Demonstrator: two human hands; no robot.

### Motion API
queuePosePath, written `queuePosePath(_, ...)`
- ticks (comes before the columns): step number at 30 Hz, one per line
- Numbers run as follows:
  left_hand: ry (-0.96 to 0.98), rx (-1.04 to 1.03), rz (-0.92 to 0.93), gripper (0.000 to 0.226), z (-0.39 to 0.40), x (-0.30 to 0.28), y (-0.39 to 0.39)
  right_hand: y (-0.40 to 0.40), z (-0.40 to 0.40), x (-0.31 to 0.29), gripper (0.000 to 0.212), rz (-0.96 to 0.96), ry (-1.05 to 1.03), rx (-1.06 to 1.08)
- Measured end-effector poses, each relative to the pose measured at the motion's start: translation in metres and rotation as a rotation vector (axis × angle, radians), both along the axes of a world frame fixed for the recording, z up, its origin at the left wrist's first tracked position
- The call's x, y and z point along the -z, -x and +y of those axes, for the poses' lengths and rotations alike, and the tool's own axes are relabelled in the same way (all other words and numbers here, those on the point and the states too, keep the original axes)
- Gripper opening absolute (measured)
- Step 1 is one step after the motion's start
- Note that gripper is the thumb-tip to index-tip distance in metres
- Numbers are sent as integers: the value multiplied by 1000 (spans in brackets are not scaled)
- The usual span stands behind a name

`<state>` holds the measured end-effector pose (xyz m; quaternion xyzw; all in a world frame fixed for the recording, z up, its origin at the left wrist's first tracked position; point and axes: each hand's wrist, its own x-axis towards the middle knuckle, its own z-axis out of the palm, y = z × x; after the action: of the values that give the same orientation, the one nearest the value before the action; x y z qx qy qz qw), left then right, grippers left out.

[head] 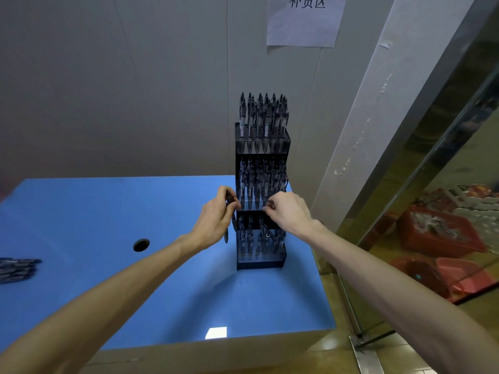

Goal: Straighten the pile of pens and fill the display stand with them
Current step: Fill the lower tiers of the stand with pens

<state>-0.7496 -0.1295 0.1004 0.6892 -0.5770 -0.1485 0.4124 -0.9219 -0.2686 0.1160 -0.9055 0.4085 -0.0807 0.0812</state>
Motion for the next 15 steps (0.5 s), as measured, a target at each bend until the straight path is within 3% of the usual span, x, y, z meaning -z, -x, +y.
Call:
queuePosePath(10, 2, -1, 0, 4, -4, 0, 3, -13, 3, -5, 53, 124, -73, 77)
queuePosePath(15, -6, -8, 16, 4, -3, 3, 3, -23, 13, -2, 50, 127, -118, 130)
